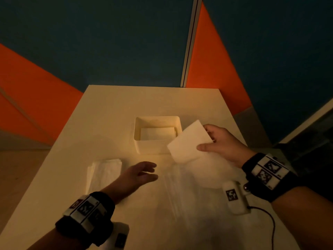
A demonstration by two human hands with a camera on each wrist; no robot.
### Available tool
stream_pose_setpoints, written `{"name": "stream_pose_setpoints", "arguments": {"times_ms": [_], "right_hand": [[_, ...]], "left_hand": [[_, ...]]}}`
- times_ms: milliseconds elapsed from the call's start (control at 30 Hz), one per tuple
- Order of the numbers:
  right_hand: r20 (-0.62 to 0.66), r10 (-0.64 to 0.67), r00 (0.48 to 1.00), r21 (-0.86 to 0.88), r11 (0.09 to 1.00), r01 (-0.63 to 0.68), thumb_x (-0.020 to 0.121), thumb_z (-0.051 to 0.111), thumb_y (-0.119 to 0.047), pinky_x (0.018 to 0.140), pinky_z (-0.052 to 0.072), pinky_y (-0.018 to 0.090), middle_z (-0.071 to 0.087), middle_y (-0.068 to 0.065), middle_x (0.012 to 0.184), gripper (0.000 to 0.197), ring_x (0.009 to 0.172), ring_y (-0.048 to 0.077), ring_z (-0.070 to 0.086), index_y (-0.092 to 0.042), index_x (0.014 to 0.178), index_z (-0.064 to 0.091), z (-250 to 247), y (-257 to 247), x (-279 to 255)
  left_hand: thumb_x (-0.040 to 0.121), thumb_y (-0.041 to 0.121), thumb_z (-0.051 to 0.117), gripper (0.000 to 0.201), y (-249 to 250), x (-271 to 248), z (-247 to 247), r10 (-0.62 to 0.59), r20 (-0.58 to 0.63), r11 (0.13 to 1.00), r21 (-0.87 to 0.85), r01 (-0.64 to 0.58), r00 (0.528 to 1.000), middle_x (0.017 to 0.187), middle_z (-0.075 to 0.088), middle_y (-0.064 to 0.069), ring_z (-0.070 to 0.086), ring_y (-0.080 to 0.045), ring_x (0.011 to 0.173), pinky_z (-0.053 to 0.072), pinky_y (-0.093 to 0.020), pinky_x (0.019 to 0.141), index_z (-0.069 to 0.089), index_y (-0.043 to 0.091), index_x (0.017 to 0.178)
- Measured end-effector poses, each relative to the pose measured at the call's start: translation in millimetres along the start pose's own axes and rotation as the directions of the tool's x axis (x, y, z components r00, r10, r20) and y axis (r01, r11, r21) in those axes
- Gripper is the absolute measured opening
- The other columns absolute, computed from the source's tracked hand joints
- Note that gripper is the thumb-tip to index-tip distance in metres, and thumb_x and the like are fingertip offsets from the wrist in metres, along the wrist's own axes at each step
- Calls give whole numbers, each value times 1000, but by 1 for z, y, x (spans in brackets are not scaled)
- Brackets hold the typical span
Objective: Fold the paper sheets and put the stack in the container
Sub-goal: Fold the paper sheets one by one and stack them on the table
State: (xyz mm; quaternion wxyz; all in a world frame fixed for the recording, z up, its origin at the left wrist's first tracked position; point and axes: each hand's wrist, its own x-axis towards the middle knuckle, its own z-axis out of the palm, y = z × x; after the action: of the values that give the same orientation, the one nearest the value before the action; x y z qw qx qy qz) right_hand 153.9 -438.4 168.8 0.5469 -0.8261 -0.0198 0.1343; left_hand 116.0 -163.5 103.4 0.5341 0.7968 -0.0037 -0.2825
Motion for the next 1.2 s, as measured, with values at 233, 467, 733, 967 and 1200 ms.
{"name": "stream_pose_setpoints", "arguments": {"times_ms": [233,467,733,967,1200], "right_hand": [[-47,32,998,469,883,-7,85,62,1,76,58,33,71,9,107,30,91,20,69,-13,112,62,40,-13,-3],[-17,60,998,610,791,-37,86,60,-5,71,57,32,72,10,102,25,89,22,69,-8,111,64,53,1,-4],[161,81,984,492,858,-151,80,63,4,59,55,33,70,11,86,38,73,24,66,-17,111,65,45,14,-11],[-25,80,996,579,814,-50,83,59,2,64,57,29,74,5,85,19,78,19,69,-10,90,71,49,14,-9],[118,152,981,624,757,-192,96,32,-34,61,43,30,68,8,79,53,67,19,59,-7,72,72,39,4,-16]], "left_hand": [[65,55,68,63,18,5,14,-57,116,901,-422,101,992,121,64,4,57,-15,114,47,-31,93,57,26,119],[66,14,75,54,27,3,7,58,46,766,-642,-15,997,113,69,-8,66,-22,101,55,-39,87,61,16,118],[76,3,67,35,34,2,-6,145,-238,813,-525,-253,960,98,66,-20,61,-29,87,56,-37,75,61,-6,109],[90,1,54,20,39,-2,-12,118,-252,860,-458,-226,960,102,70,-18,66,-29,92,57,-41,82,69,0,102],[86,13,53,24,37,-13,-22,178,-58,852,-490,-183,982,103,73,-1,69,-17,91,57,-25,75,76,9,89]]}}
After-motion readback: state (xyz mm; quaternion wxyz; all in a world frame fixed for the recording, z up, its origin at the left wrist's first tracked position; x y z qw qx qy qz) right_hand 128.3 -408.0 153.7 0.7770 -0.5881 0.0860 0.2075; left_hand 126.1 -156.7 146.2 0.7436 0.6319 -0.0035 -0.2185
